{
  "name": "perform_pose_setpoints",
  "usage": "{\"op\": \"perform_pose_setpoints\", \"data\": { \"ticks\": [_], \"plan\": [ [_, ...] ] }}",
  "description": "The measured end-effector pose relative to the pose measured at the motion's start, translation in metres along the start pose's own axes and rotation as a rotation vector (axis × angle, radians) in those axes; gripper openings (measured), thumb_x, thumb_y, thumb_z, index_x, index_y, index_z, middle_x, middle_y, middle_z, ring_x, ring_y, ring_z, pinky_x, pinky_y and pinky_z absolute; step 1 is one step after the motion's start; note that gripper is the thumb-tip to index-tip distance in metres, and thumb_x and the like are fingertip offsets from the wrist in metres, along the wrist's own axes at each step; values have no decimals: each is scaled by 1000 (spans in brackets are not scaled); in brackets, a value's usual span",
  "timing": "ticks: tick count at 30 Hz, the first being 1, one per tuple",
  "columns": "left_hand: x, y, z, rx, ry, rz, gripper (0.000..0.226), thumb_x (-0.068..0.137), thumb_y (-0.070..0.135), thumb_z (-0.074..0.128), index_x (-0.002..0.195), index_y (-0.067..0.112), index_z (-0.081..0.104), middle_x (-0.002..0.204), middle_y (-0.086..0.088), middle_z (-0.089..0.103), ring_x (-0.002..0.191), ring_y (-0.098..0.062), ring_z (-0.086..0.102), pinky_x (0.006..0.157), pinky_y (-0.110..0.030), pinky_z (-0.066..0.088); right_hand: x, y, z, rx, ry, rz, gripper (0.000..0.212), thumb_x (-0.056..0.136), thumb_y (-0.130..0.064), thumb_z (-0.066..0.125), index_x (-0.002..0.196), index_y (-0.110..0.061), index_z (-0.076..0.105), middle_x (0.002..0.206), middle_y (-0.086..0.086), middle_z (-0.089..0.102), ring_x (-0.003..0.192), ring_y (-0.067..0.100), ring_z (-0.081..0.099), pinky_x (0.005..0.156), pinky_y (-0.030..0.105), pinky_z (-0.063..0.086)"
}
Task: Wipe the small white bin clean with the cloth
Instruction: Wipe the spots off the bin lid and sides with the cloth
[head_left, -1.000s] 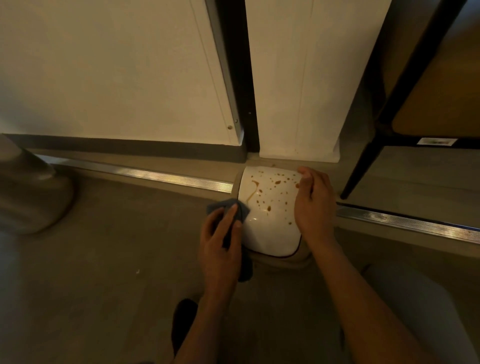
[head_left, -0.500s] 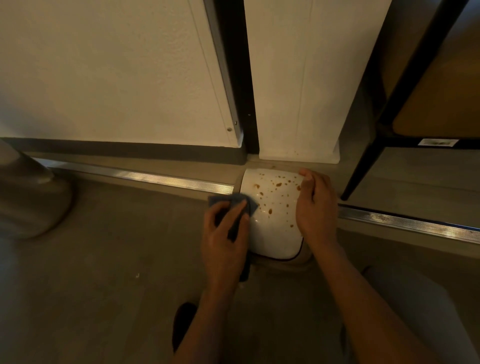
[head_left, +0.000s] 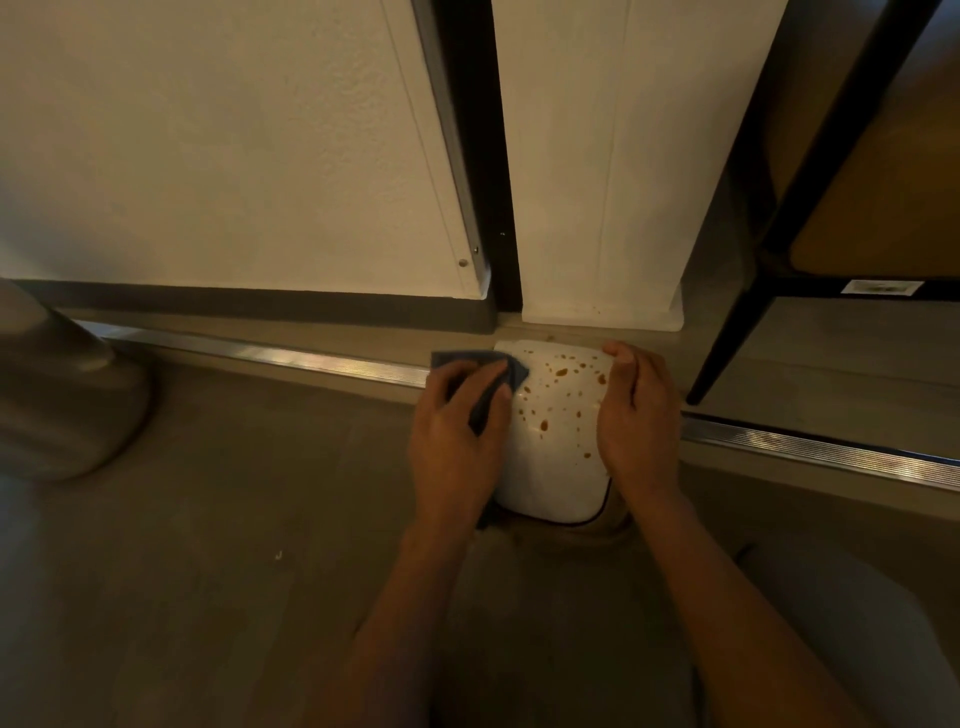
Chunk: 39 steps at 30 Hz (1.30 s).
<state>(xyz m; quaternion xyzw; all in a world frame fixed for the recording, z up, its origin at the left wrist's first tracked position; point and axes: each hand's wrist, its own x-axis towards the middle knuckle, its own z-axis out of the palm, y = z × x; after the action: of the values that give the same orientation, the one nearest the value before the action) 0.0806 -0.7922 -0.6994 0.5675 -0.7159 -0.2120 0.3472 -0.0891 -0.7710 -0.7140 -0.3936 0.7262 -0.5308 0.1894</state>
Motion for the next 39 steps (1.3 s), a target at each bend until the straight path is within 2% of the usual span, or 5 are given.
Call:
{"op": "perform_pose_setpoints", "data": {
  "ticks": [12, 19, 28, 33, 39],
  "plan": [
    [39, -2, -3, -47, -65, -156, 30, 100, 47, 51, 123, 33, 63, 119, 14, 50, 106, -5, 54, 91, -24, 45, 1, 1, 1, 11, -3, -11, 37, 107, -30, 31, 124, -16, 61, 115, -13, 51, 114, 15, 53, 99, 30, 42],
    [6, -3, 4, 75, 3, 78, 33, 100, 42, 54, 132, 34, 61, 135, 12, 48, 118, -3, 47, 93, -19, 41, 1, 0, 1, -16, 14, -8, 35, 107, -28, 32, 123, -16, 61, 120, -1, 59, 114, 16, 54, 100, 33, 44],
    [48, -10, -3, -165, -126, -221, 26, 101, 47, 48, 120, 38, 62, 121, 10, 57, 113, -11, 55, 99, -36, 47, 2, 0, 3, 1, 19, -13, 33, 107, -27, 34, 122, -16, 62, 118, -1, 60, 112, 17, 55, 99, 36, 46],
    [89, 8, 3, 100, -330, 16, 27, 101, 41, 49, 118, 35, 68, 120, 4, 60, 108, -15, 53, 88, -33, 43, 1, 1, 4, 3, 26, -6, 31, 107, -26, 34, 119, -17, 61, 116, -3, 59, 110, 17, 55, 96, 34, 45],
    [34, -16, 0, -16, -63, 206, 29, 98, 44, 49, 121, 38, 66, 131, 21, 56, 119, -6, 49, 99, -16, 32, 2, 1, 3, -23, -2, -9, 33, 107, -28, 34, 123, -17, 60, 120, -1, 60, 112, 15, 54, 94, 25, 40]
  ]
}}
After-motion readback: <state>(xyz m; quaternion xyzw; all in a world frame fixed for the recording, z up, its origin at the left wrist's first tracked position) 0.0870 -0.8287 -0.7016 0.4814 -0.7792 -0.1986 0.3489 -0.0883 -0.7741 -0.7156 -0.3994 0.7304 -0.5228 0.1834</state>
